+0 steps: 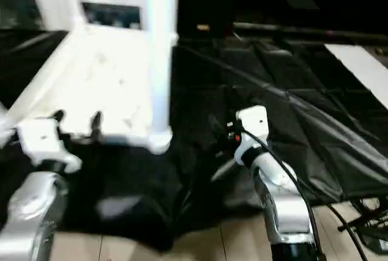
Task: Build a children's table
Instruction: Rotate table base
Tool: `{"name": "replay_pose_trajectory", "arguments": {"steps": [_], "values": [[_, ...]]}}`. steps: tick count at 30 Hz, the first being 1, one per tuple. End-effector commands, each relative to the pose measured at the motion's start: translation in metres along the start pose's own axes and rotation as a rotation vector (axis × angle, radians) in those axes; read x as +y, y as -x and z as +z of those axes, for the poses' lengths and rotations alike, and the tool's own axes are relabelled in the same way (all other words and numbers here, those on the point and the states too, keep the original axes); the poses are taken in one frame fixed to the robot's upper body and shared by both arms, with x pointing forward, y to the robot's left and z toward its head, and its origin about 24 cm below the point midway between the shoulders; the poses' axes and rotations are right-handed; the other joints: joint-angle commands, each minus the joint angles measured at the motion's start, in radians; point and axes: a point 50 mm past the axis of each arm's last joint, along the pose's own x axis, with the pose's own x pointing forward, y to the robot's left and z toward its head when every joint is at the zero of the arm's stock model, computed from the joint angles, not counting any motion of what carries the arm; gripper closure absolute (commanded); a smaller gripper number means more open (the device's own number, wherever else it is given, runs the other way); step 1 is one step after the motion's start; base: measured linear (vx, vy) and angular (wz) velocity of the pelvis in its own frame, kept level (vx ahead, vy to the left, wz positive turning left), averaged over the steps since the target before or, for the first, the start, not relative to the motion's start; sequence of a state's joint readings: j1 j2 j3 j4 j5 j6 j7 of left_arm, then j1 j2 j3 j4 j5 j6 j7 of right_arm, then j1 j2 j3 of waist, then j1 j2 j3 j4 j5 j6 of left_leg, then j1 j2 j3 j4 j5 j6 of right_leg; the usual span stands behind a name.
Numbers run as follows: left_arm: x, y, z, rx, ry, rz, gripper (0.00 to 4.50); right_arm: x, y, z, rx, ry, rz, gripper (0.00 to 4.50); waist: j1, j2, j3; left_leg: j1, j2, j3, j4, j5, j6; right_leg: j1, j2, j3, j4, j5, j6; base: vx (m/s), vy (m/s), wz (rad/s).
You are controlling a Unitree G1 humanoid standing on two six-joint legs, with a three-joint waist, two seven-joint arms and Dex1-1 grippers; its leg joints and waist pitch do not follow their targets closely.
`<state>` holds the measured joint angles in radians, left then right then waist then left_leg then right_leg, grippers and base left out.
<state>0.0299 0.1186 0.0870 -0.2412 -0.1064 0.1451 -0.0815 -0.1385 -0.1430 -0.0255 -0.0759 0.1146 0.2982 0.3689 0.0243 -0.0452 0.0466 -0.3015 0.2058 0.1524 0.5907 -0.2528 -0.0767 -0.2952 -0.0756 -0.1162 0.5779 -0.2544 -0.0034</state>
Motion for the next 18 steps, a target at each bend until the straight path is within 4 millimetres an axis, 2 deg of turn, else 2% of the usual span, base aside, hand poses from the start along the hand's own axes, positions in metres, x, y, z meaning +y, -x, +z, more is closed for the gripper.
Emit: {"name": "replay_pose_trajectory", "arguments": {"steps": [1,2,3,4,5,6,7,8,9,10,11,12,13,14,15,16,17,18], "values": [[-0.001,-0.001,-0.002,0.011,-0.011,-0.003,0.10,-0.002,0.002,-0.002,0.014,0.017,0.000,1.32,-0.001,0.016,-0.074,-0.010,-0.010,0.005,-0.056,0.083,0.186,0.063,-0.024,0.047,-0.030,0.065,-0.225,0.142,0.009,0.02],[0.000,-0.001,-0.002,0.011,-0.010,-0.002,0.10,-0.001,0.002,-0.005,0.029,0.043,0.010,1.32,0.000,0.013,-0.079,-0.005,-0.014,0.001,-0.049,0.146,0.227,0.064,-0.017,0.044,-0.020,0.118,-0.223,0.136,-0.001,0.02],[0.000,-0.001,-0.002,0.010,-0.009,-0.001,0.10,0.000,0.002,-0.006,0.040,0.061,0.016,1.32,0.001,0.013,-0.082,-0.001,-0.016,-0.002,-0.045,0.184,0.248,0.064,-0.014,0.042,-0.014,0.144,-0.220,0.124,-0.008,0.06],[0.000,-0.001,-0.002,0.010,-0.010,0.001,0.10,0.001,0.003,-0.008,0.049,0.071,0.017,1.32,0.024,-0.002,-0.080,-0.104,-0.083,-0.020,0.003,0.259,0.406,0.142,-0.026,0.016,-0.040,0.251,-0.139,0.124,-0.008,0.06],[0.000,-0.001,-0.002,0.011,-0.012,0.003,0.10,0.001,0.003,-0.008,0.047,0.061,0.015,1.32,0.026,0.005,-0.087,-0.115,-0.092,-0.024,0.014,0.263,0.436,0.157,-0.042,0.014,-0.043,0.285,-0.101,0.118,0.004,0.37],[0.000,-0.001,-0.002,0.011,-0.013,0.004,0.10,0.001,0.003,-0.009,0.047,0.056,0.015,1.32,0.023,0.014,-0.080,-0.120,-0.084,-0.042,0.015,0.287,0.452,0.153,-0.044,0.001,-0.043,0.283,-0.075,0.125,0.012,0.63],[0.001,0.000,-0.003,0.013,-0.016,0.007,0.10,0.002,0.004,-0.009,0.040,0.048,0.013,1.32,0.005,0.027,-0.071,-0.068,-0.072,-0.075,0.010,0.360,0.464,0.122,-0.006,-0.037,-0.033,0.222,-0.036,0.125,0.012,0.63],[0.001,0.001,-0.003,0.014,-0.016,0.007,0.10,0.002,0.004,-0.010,0.039,0.027,0.009,1.32,-0.026,0.056,-0.083,0.081,0.000,-0.110,-0.006,0.397,0.449,0.005,0.023,-0.033,0.028,0.097,-0.049,0.240,-0.089,0.35],[0.001,0.001,-0.003,0.015,-0.016,0.007,0.10,0.001,0.004,-0.010,0.039,0.015,0.005,1.32,-0.056,0.028,-0.081,0.182,0.132,-0.214,-0.031,0.454,0.546,-0.121,-0.013,0.002,0.115,-0.138,-0.024,0.207,-0.139,-0.04],[0.001,0.001,-0.004,0.016,-0.016,0.005,0.10,0.001,0.004,-0.010,0.041,0.006,0.000,1.32,-0.044,0.025,-0.070,0.166,0.127,-0.202,-0.032,0.500,0.586,-0.164,-0.035,0.036,0.148,-0.128,0.017,0.207,-0.139,-0.04],[0.001,0.001,-0.004,0.016,-0.016,0.003,0.10,0.000,0.004,-0.011,0.042,0.006,-0.001,1.32,-0.039,-0.001,-0.059,0.126,0.088,-0.153,-0.045,0.428,0.548,-0.164,-0.052,0.072,0.124,-0.034,0.014,0.059,-0.099,-0.16],[0.001,0.001,-0.004,0.016,-0.015,0.000,0.10,0.000,0.004,-0.011,0.043,0.013,-0.001,1.32,-0.030,-0.022,-0.056,0.095,0.024,-0.106,-0.028,0.320,0.472,-0.129,-0.058,0.094,0.056,0.042,-0.020,0.055,-0.090,0.03],[0.001,0.001,-0.004,0.016,-0.015,-0.003,0.10,0.000,0.003,-0.011,0.044,0.017,-0.001,1.32,0.002,-0.065,-0.053,-0.008,-0.125,-0.023,0.054,0.058,0.351,0.009,-0.075,0.192,-0.019,-0.028,-0.046,0.055,-0.090,0.03],[0.001,0.001,-0.003,0.015,-0.018,-0.008,0.10,0.000,0.003,-0.012,0.048,0.024,0.001,1.32,0.030,-0.065,-0.054,-0.066,-0.105,-0.048,0.143,-0.071,0.240,0.087,-0.162,0.280,-0.072,-0.191,-0.197,0.065,-0.062,0.13],[0.001,0.000,-0.003,0.015,-0.019,-0.011,0.10,0.001,0.003,-0.013,0.050,0.028,0.003,1.32,0.035,-0.061,-0.054,-0.087,-0.090,-0.063,0.161,-0.053,0.178,0.105,-0.166,0.271,-0.061,-0.192,-0.241,0.070,-0.039,-0.02],[0.001,0.000,-0.003,0.016,-0.020,-0.013,0.10,0.001,0.003,-0.013,0.051,0.029,0.004,1.32,0.033,-0.057,-0.044,-0.107,-0.079,-0.067,0.158,0.013,0.100,0.100,-0.146,0.231,-0.057,-0.135,-0.285,0.070,-0.039,-0.02],[0.001,-0.001,-0.003,0.016,-0.020,-0.015,0.10,0.002,0.003,-0.014,0.053,0.028,0.005,1.32,0.034,-0.028,-0.026,-0.086,-0.054,-0.068,0.118,0.051,0.070,0.064,-0.146,0.185,-0.083,-0.180,-0.320,0.058,-0.027,-0.05],[0.002,-0.001,-0.003,0.017,-0.021,-0.016,0.10,0.002,0.004,-0.015,0.055,0.029,0.006,1.32,0.027,-0.012,-0.021,-0.077,-0.034,-0.067,0.077,0.064,0.070,0.052,-0.132,0.152,-0.092,-0.255,-0.318,0.084,0.015,0.00]]}}
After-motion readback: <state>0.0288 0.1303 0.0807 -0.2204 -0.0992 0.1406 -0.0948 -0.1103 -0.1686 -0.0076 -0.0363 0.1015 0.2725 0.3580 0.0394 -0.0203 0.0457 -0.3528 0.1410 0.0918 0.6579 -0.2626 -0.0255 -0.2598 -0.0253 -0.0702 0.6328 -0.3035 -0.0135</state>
